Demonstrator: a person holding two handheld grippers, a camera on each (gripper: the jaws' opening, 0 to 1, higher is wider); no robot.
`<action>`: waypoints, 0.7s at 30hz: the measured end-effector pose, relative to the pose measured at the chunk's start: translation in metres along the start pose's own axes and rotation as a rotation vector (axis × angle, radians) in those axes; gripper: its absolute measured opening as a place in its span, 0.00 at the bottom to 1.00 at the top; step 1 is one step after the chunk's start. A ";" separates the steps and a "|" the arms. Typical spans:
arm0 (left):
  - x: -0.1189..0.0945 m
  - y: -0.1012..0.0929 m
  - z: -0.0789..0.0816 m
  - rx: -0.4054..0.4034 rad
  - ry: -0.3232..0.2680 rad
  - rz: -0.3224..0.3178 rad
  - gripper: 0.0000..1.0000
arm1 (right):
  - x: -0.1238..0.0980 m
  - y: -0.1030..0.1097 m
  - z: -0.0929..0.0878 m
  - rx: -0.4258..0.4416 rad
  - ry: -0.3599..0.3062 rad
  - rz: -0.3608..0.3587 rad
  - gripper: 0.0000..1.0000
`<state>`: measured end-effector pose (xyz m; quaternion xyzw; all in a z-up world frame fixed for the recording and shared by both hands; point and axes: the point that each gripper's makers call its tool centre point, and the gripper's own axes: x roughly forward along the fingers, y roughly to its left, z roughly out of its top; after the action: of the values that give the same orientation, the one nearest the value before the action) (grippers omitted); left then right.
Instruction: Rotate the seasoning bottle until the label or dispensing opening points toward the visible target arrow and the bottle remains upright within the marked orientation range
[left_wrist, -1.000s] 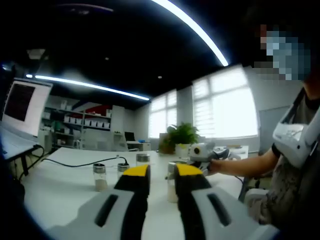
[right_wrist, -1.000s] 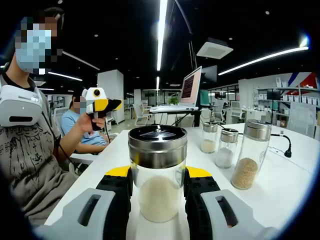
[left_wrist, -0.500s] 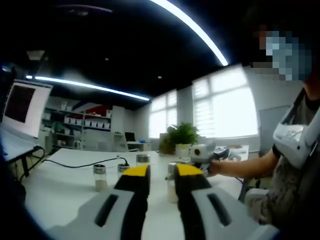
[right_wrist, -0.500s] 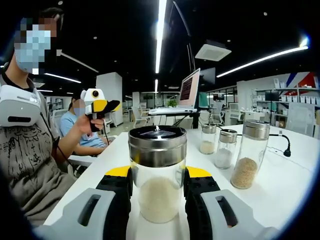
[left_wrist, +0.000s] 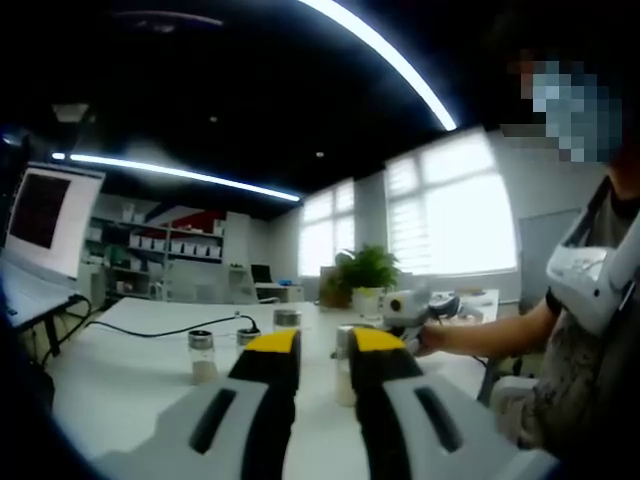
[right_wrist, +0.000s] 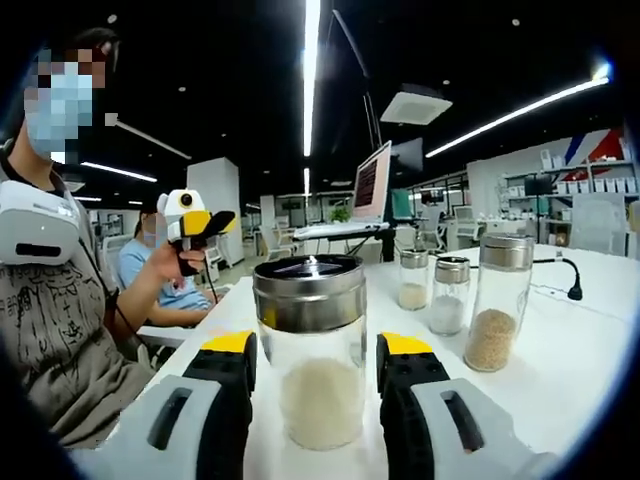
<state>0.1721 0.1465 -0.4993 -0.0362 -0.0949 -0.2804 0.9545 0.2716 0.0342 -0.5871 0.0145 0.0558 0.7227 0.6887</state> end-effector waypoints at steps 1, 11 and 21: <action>0.000 0.000 0.000 -0.001 -0.001 0.001 0.20 | -0.001 0.000 0.003 0.003 -0.017 -0.008 0.54; 0.000 -0.003 -0.003 -0.004 0.002 -0.005 0.20 | 0.001 0.008 0.030 -0.039 -0.098 -0.076 0.63; -0.002 0.001 -0.003 -0.007 -0.003 0.006 0.20 | 0.002 -0.003 0.038 -0.093 -0.093 -0.130 0.53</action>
<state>0.1713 0.1484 -0.5023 -0.0404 -0.0953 -0.2777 0.9551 0.2779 0.0388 -0.5500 0.0126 -0.0090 0.6770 0.7358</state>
